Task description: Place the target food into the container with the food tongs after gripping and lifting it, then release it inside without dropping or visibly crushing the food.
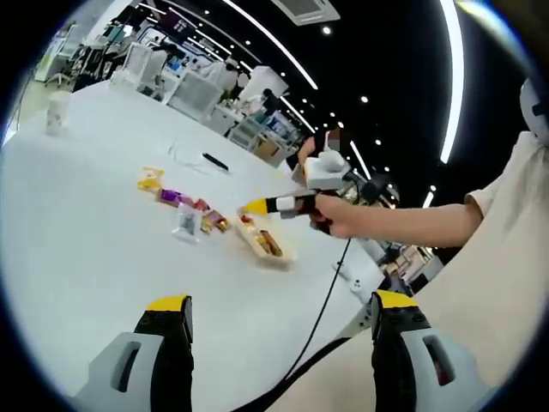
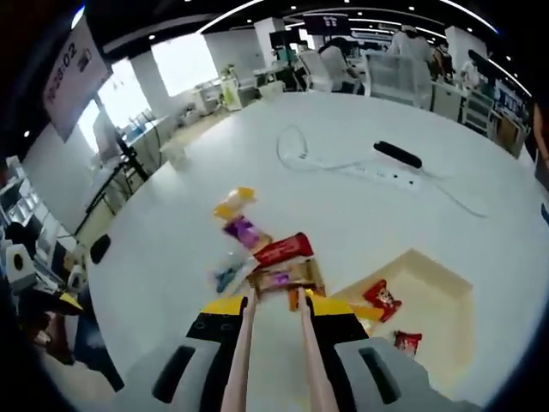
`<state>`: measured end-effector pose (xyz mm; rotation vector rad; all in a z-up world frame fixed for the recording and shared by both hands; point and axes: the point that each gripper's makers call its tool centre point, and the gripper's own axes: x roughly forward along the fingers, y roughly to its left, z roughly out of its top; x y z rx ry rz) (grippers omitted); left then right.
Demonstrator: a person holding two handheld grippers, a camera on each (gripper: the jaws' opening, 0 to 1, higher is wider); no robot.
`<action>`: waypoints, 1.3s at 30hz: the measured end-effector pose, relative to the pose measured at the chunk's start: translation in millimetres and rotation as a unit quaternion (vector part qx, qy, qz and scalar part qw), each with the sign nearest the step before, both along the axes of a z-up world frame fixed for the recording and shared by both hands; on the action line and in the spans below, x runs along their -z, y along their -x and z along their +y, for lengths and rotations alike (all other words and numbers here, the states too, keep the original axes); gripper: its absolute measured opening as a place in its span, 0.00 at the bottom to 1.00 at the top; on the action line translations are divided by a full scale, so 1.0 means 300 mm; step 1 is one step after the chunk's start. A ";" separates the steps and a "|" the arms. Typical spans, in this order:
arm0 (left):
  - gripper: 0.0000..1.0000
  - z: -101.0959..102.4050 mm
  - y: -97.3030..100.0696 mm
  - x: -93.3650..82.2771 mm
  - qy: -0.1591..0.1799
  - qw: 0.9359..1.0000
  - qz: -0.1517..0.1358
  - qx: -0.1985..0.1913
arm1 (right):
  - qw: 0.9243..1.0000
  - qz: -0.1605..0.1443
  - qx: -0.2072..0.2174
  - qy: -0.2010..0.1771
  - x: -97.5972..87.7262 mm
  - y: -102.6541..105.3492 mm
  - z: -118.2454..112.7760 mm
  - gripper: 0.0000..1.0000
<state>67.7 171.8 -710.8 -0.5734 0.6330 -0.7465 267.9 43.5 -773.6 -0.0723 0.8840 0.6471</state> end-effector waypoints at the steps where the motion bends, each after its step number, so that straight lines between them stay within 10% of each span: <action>1: 0.86 0.000 -0.001 0.001 0.000 1.000 0.000 0.000 | 1.000 0.001 0.000 0.001 0.003 0.001 0.000 0.26; 39: 0.86 -0.018 -0.050 0.030 0.003 1.000 0.017 0.012 | 1.000 0.023 0.008 0.016 0.096 -0.004 -0.008 0.26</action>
